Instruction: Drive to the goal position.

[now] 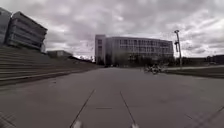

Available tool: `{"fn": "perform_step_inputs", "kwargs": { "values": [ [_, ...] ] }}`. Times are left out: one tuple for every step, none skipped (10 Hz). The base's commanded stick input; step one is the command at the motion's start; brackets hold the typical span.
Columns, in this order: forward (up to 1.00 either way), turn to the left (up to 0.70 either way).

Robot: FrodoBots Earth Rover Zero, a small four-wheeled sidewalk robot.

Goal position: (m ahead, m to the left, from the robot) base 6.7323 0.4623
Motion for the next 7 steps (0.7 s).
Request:
{"fn": "perform_step_inputs", "kwargs": {
  "values": [
    [0.7, 0.0],
    [0.7, 0.0],
    [0.7, 0.0],
    [0.7, 0.0],
    [0.7, 0.0],
    [0.7, 0.0],
    [0.7, 0.0]
  ]
}}
